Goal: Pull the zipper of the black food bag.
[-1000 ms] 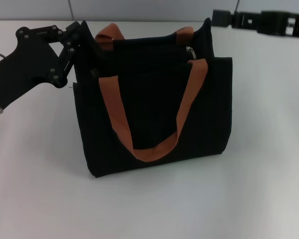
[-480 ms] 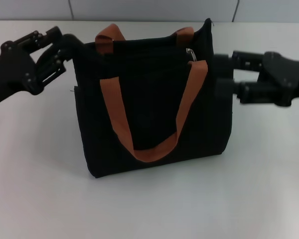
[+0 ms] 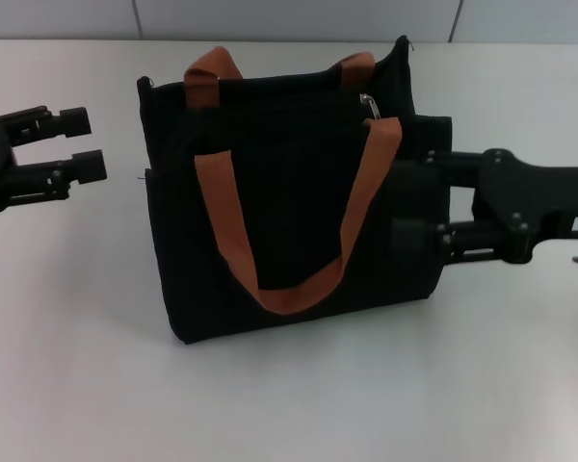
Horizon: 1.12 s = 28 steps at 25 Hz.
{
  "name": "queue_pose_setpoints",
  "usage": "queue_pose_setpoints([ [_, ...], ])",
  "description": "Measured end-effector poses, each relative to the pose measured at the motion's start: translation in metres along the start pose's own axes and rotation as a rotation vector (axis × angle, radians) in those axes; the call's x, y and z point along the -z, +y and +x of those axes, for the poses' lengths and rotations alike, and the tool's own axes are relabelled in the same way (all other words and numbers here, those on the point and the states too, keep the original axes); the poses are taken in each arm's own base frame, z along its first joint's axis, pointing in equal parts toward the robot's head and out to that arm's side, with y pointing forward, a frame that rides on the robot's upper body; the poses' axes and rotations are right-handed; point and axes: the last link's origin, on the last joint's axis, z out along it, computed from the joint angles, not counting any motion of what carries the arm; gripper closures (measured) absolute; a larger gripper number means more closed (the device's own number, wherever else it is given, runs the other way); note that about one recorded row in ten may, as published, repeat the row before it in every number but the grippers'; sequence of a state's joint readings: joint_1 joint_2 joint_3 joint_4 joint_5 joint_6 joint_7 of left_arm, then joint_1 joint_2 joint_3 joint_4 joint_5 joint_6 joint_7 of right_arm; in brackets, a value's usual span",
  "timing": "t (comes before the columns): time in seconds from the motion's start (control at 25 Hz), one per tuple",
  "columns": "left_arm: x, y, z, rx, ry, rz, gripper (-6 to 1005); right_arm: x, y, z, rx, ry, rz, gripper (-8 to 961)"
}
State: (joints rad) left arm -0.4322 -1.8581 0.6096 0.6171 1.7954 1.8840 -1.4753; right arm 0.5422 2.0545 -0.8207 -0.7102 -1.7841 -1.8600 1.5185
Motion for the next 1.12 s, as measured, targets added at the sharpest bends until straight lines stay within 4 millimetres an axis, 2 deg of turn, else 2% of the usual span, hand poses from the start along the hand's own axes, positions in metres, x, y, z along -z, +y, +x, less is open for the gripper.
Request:
queue_pose_setpoints([
  [0.08,0.001,0.009,0.003,-0.010,0.039,-0.057,186,-0.003,0.002,0.003,0.027,0.007,-0.011,139],
  [0.2,0.001,0.009,0.003,-0.010,0.039,-0.057,186,-0.007,0.004,0.008,0.062,0.015,-0.019,139],
  [0.28,-0.014,0.026,-0.008,-0.046,0.128,-0.123,186,-0.009,0.005,0.013,0.083,0.018,-0.022,139],
  [0.4,-0.014,0.026,-0.008,-0.046,0.128,-0.123,186,-0.011,0.006,0.020,0.103,0.010,-0.030,139],
  [0.44,-0.037,0.043,-0.032,-0.097,0.138,-0.190,186,-0.012,0.007,0.022,0.111,0.006,-0.033,139],
  [0.56,-0.062,0.063,-0.058,-0.126,0.108,-0.301,186,-0.013,0.009,0.029,0.145,-0.002,-0.040,139],
  [0.68,-0.074,0.069,-0.073,-0.132,0.085,-0.317,186,-0.016,0.010,0.042,0.165,0.003,-0.036,139],
  [0.84,-0.081,0.068,-0.090,-0.123,0.031,-0.280,186,-0.024,0.014,0.071,0.209,0.023,-0.021,139],
  [0.96,-0.081,0.067,-0.095,-0.117,-0.005,-0.274,186,-0.032,0.019,0.089,0.234,0.020,-0.004,139],
  [1.12,-0.082,0.067,-0.099,-0.116,-0.032,-0.271,186,-0.037,0.022,0.101,0.234,0.045,-0.002,139],
])
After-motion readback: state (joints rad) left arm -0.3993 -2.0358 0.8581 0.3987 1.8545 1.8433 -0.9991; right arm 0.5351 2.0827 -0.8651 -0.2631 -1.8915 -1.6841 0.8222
